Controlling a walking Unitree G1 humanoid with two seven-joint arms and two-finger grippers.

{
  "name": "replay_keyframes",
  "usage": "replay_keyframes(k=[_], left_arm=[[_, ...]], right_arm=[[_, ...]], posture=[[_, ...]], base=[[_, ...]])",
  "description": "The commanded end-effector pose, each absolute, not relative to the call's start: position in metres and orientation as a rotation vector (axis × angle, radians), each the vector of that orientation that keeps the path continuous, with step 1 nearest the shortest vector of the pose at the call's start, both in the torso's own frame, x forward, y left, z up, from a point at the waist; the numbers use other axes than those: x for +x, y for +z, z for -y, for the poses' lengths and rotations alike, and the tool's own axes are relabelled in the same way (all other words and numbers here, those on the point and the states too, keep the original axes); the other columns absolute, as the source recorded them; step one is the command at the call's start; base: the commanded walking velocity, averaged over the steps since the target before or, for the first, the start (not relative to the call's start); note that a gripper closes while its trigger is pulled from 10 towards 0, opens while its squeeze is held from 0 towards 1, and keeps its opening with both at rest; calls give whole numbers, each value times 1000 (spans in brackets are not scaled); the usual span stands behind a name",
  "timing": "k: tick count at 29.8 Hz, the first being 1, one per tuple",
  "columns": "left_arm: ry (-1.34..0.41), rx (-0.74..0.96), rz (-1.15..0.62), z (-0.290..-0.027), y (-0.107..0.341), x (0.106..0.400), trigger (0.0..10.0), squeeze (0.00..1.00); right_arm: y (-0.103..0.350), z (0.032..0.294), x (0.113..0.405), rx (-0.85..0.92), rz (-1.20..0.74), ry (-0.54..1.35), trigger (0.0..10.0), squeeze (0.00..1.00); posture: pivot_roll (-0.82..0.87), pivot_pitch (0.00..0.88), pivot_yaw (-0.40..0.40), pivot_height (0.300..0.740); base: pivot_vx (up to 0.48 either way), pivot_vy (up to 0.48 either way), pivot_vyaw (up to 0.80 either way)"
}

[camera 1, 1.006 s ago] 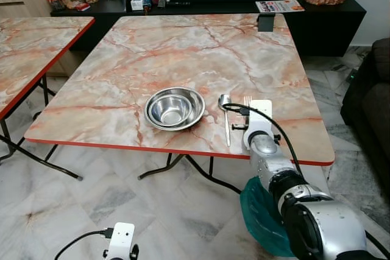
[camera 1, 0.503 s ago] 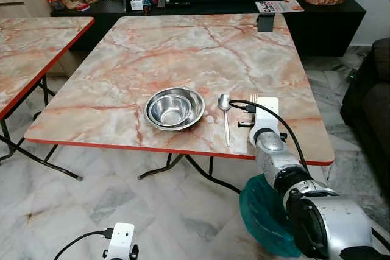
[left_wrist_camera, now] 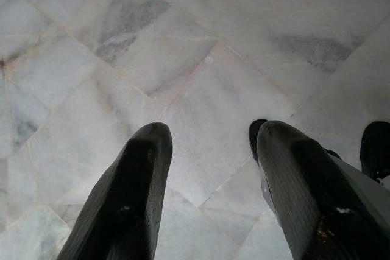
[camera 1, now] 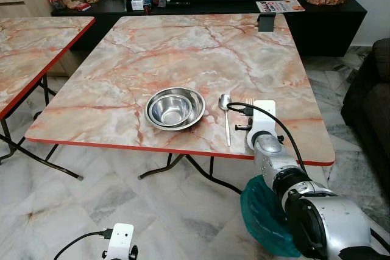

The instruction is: Setting the table

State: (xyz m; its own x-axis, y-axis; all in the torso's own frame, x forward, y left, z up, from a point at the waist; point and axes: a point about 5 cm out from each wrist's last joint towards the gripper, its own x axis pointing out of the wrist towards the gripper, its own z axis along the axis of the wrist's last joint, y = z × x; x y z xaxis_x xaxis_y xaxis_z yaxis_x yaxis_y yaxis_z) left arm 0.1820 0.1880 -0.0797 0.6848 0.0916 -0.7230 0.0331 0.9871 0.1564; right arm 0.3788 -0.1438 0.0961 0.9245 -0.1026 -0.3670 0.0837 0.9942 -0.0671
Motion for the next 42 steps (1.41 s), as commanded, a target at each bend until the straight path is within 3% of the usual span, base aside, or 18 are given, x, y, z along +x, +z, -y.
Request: replay_keyframes(k=[1, 2, 3, 4, 16, 17, 18, 25, 32, 37, 38, 42], left_arm=[[53, 163, -848, -194, -83, 175, 10000, 0], [53, 163, -849, -194, -83, 175, 10000, 0], [53, 163, -850, -194, -83, 175, 10000, 0], [53, 162, -851, -194, -83, 175, 10000, 0], [53, 160, -856, -194, -83, 175, 10000, 0], [54, 160, -856, -194, -83, 175, 10000, 0], [54, 160, -857, -194, -83, 175, 10000, 0], [58, 155, -858, -194, -83, 175, 10000, 0], [53, 147, -838, -192, -82, 178, 10000, 0], [53, 150, -832, -191, -81, 179, 10000, 0], [58, 157, -818, -192, -80, 181, 10000, 0], [55, 168, -812, -194, -80, 180, 10000, 0]], right_arm=[[98, 139, 380, -48, -388, -85, 10000, 75], [97, 139, 380, -47, -390, -84, 10000, 478], [97, 139, 379, -47, -392, -84, 10000, 961], [96, 140, 379, -49, -395, -84, 10000, 1000], [93, 142, 378, -63, -405, -90, 10000, 1000], [94, 141, 378, -63, -403, -88, 10000, 216], [95, 140, 378, -65, -396, -87, 10000, 0], [136, 133, 394, -147, -134, -86, 10000, 0], [208, 109, 389, -241, 475, -51, 10000, 0], [210, 106, 384, -249, 537, -38, 10000, 0], [206, 110, 370, -271, 634, -27, 10000, 0], [202, 118, 352, -309, 725, -21, 10000, 0]], posture=[[44, 68, 56, 740], [44, 69, 56, 740], [44, 69, 56, 740], [45, 69, 54, 740], [51, 66, 50, 740], [51, 66, 50, 740], [51, 66, 50, 740], [54, 63, 50, 740], [37, 60, 55, 740], [37, 60, 55, 740], [38, 61, 56, 740], [29, 64, 59, 740]], base=[[0, 0, 0], [0, 0, 0], [0, 0, 0], [0, 0, 0], [0, 0, 0], [0, 0, 0], [0, 0, 0], [0, 0, 0], [0, 0, 0], [0, 0, 0], [0, 0, 0], [0, 0, 0]])
